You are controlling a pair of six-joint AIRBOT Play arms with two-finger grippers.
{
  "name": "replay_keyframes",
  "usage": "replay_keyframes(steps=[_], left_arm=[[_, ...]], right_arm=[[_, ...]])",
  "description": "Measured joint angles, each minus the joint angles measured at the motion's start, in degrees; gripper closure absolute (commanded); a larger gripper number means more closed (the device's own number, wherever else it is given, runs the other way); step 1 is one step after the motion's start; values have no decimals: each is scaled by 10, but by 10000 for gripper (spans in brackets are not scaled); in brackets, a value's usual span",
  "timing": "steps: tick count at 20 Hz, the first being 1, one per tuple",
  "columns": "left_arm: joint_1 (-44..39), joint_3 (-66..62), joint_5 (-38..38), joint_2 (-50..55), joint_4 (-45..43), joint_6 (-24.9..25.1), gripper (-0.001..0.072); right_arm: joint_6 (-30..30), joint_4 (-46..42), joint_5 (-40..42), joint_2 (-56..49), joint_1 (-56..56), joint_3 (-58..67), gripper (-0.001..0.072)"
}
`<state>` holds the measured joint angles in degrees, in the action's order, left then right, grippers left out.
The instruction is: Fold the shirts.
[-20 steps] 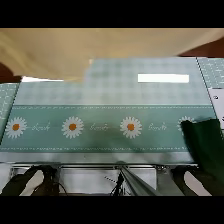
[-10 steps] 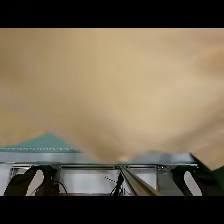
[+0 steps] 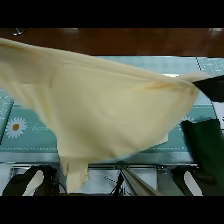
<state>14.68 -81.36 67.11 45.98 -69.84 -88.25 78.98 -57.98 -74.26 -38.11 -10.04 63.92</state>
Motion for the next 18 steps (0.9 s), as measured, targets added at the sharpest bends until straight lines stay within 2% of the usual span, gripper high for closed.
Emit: replay_keyframes(steps=[5,9,13,14,15,16,17,18], left_arm=[[-47,43,-111,132,6,1,684],[-75,24,-173,230,11,-17,684],[-87,14,-187,303,21,-46,682],[-89,13,-187,315,27,-51,682],[-91,12,-183,327,34,-55,680],[-92,11,-176,334,37,-58,553],[-92,11,-165,340,38,-58,201],[-90,10,-145,344,39,-58,4]], right_arm=[[-57,64,132,-190,0,-28,688],[-72,111,185,-370,0,71,688],[-54,173,206,-515,0,200,685],[-47,192,207,-544,0,226,549],[-42,211,209,-567,0,245,220],[-40,227,213,-586,0,260,81],[-37,242,211,-599,-2,271,79],[-36,251,204,-609,-4,279,80]])
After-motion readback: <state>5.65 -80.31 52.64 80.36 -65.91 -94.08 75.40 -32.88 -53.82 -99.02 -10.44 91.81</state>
